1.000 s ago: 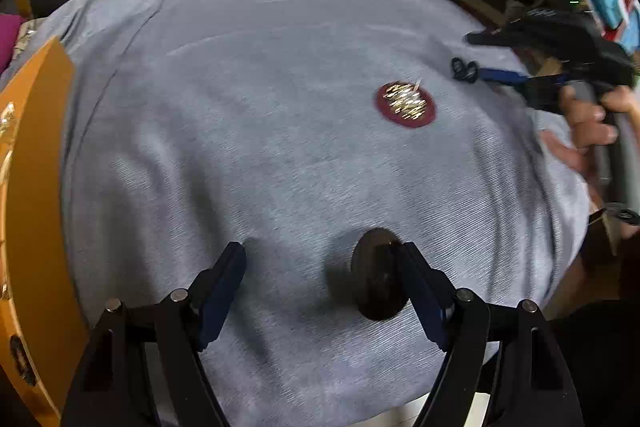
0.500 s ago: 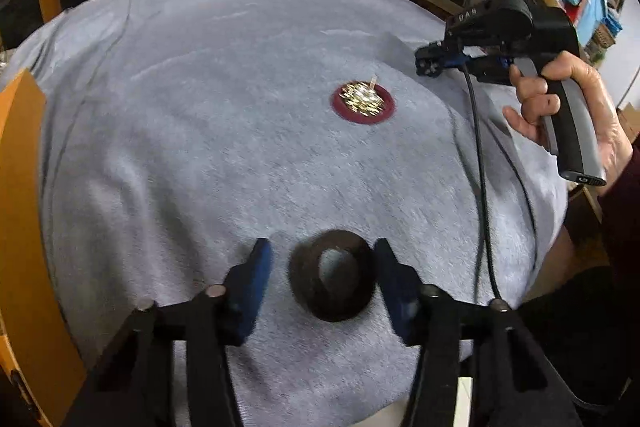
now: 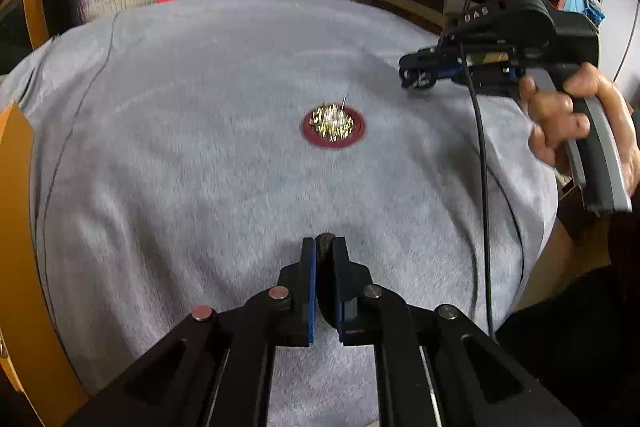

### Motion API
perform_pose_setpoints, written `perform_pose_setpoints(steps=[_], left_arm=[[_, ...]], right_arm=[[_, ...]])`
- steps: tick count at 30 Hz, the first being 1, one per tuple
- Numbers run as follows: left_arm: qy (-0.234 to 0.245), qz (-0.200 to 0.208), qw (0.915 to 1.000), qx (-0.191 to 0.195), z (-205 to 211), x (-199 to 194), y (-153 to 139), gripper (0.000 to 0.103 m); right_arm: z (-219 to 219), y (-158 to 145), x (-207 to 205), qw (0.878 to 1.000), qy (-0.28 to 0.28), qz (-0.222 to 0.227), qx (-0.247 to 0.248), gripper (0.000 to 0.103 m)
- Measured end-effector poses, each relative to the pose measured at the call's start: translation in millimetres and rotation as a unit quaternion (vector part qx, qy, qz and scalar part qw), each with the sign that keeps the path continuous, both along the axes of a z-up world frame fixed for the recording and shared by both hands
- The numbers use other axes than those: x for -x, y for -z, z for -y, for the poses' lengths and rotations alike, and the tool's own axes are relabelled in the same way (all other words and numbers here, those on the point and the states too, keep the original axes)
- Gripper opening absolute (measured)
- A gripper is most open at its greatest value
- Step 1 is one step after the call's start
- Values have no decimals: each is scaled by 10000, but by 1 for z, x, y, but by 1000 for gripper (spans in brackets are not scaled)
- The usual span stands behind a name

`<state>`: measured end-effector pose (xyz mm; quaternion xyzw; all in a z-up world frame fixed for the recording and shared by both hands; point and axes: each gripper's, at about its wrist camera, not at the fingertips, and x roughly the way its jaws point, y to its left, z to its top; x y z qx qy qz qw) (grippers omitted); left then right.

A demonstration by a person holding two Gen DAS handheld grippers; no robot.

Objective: Organize jewelry
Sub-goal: 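Grasp the small black clip with the right tool while the left tool approaches the dark brown ring, then carry the black hair tie in the left tool while the right tool carries the black clip toward the tray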

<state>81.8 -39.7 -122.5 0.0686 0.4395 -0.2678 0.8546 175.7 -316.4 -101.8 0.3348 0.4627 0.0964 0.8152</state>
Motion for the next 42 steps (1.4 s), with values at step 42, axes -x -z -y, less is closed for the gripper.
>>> perform_pose_setpoints(steps=[42], left_arm=[[-1884, 1422, 9717, -67, -101, 15, -76, 8]], right_arm=[[-154, -51, 19, 9883, -1224, 911, 11, 12]])
